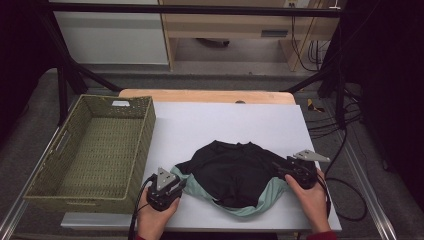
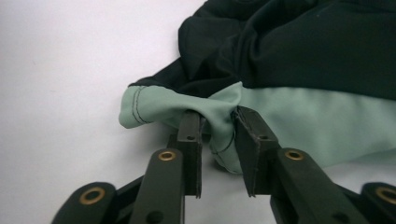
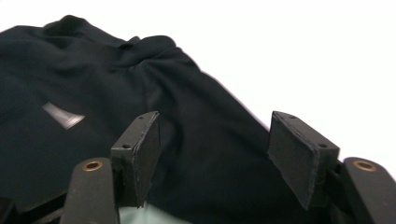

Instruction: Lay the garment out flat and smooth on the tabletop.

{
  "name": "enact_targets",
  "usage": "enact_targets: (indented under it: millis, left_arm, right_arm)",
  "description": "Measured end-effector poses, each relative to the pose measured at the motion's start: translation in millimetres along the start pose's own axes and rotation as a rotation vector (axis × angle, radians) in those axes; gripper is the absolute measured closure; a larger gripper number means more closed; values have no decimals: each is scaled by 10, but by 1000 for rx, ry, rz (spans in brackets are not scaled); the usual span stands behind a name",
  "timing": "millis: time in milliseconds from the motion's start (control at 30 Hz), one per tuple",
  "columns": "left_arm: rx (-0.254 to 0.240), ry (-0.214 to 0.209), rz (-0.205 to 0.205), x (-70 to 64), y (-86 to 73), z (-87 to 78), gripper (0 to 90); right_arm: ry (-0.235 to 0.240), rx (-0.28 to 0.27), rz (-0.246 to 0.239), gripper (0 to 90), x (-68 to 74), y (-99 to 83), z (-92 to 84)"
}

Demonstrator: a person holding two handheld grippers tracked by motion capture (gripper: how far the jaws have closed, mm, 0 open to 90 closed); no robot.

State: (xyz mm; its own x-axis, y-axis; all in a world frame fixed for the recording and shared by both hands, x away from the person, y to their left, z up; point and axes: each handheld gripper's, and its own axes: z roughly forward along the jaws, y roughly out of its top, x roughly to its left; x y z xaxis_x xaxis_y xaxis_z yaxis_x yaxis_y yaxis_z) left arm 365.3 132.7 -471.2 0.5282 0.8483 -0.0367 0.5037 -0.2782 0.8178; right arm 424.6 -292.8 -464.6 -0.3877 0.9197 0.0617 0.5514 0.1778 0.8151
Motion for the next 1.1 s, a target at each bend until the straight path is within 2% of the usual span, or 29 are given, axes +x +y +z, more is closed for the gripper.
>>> enact_targets:
  millis: [67, 167, 300, 400, 467, 567, 700, 867, 967, 1033, 1100]
  left_arm:
    - [-1, 3, -3, 4, 0, -1, 690]
    - [-19, 5, -7, 4, 11, -13, 670]
    - [-58, 22, -7, 3, 30, -60, 658]
    - [-86, 36, -8, 3, 54, -101, 657]
    - [-84, 39, -11, 12, 52, -103, 652]
    - [-80, 39, -16, 23, 45, -89, 637]
    - [-69, 35, -21, 33, 41, -76, 627]
    - [-53, 36, -24, 54, 36, -61, 621]
    - [-49, 34, -21, 60, 33, -50, 613]
    - [-49, 35, -22, 59, 29, -36, 605]
    - [-46, 37, -16, 62, 29, -28, 590]
  right_arm:
    - [-17, 3, -9, 423, -26, 66, 94]
    - [-2, 25, -14, 475, -73, 134, 240]
    - [-1, 96, -20, 532, -107, 134, 427]
    - [-3, 104, -23, 591, -110, 114, 486]
    - [-10, 100, -33, 711, -113, 113, 485]
    - [17, 104, -44, 884, -117, 102, 469]
    - [-27, 113, -91, 895, -91, 105, 420]
    - [-98, 67, -32, 896, -240, 94, 286]
    - [-129, 65, 15, 895, -355, 51, 244]
    - [-120, 78, 34, 893, -402, 15, 251]
    - [-92, 91, 43, 884, -398, -14, 272]
